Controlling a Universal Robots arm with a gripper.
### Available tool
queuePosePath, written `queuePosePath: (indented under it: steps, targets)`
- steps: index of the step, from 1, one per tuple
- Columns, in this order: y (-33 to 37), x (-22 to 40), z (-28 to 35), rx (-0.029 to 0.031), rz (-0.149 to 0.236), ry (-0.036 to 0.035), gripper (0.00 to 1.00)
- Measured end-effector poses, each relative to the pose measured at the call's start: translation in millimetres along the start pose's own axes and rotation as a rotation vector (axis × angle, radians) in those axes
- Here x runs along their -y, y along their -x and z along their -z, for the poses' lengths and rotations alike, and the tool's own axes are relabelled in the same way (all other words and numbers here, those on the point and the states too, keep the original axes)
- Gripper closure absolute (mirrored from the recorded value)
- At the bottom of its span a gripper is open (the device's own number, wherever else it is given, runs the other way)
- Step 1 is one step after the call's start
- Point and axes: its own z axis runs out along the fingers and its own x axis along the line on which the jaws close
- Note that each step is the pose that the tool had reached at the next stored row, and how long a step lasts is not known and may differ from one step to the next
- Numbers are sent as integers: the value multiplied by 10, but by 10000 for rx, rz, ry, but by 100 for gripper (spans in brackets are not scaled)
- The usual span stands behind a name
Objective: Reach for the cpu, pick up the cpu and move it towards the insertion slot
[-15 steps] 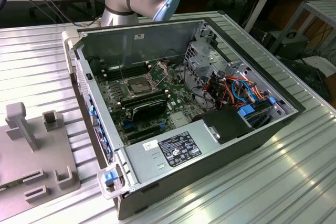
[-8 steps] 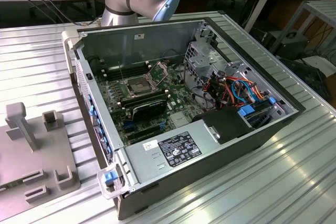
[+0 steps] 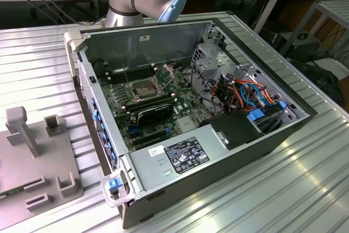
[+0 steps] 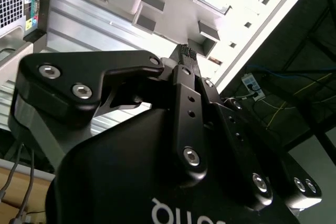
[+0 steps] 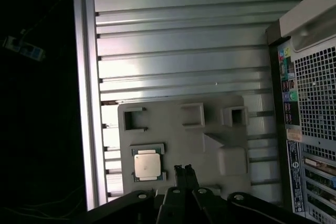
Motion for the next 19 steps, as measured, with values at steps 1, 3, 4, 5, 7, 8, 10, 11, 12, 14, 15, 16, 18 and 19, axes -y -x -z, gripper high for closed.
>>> queuePosePath:
  steps: [1,3,4,5,7,8,10,11,12,14,15,16,18,19]
  targets:
    - [-24,7,-1,0,0,0,89]
    - [-51,14,-1,0,0,0,89]
    - [-65,17,-2,0,0,0,89]
    - [-76,20,-2,0,0,0,89]
    - [-86,22,-2,0,1,0,89]
    - [-88,22,-3,1,0,0,89]
    - [-88,22,-3,1,0,1,89]
    - [-88,22,-3,0,1,0,89]
    - [-89,22,-3,1,1,0,89]
    - [-89,22,-3,1,1,1,89]
    - [-89,22,-3,1,0,0,89]
    - [-90,23,-3,0,1,0,89]
    - [-115,47,-3,0,-1,0,89]
    - [-134,61,-2,0,0,0,89]
